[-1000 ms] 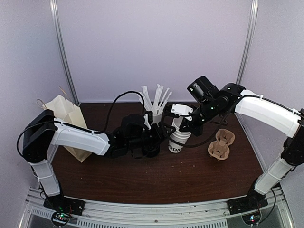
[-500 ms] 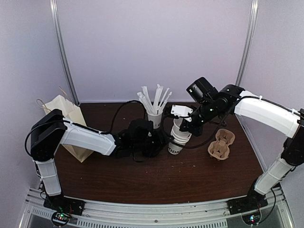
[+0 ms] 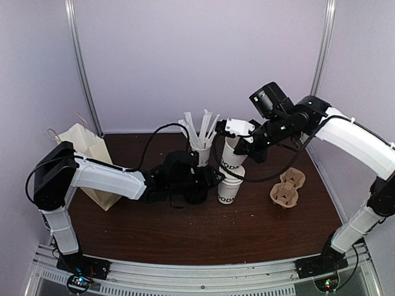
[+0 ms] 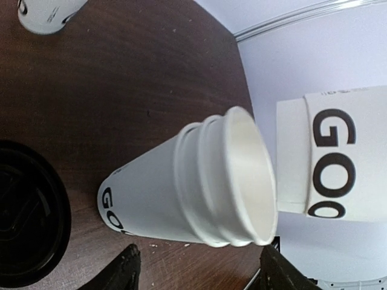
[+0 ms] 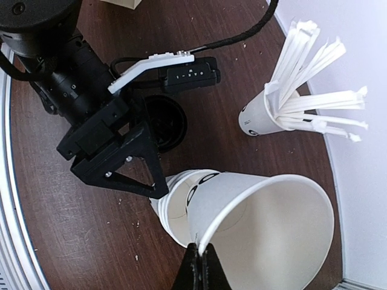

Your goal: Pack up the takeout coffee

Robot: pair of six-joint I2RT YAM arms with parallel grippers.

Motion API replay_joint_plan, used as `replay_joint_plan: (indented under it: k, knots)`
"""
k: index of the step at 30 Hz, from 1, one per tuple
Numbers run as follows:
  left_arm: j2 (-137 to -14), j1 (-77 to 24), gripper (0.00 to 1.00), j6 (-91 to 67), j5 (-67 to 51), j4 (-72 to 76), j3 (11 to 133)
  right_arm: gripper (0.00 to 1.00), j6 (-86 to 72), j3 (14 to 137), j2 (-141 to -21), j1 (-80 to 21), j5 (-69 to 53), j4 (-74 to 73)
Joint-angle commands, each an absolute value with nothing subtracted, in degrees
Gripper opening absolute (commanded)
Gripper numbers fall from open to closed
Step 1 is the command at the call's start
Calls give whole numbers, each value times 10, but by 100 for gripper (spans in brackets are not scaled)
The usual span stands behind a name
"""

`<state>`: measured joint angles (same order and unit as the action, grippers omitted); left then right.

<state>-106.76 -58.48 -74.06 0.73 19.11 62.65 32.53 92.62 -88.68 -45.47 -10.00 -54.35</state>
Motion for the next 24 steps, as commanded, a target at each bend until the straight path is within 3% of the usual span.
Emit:
replay_joint_plan:
  k: [1, 8, 12, 18, 24]
  knots:
    - [-998, -589, 69, -650, 31, 199, 641, 0, 343, 972, -852, -459, -87, -584]
    - [-892, -598, 69, -512, 45, 118, 614, 0, 378, 1003, -838, -459, -188, -650]
    - [-808, -598, 70, -377, 80, -30, 613, 0, 417, 995, -841, -498, -270, -715]
    - [-749, -562, 75, -204, 197, -247, 681, 0, 402, 936, -868, -577, -228, -670]
    - [-751, -396, 78, -174, 112, -281, 704, 0, 375, 926, -963, -616, -133, -587]
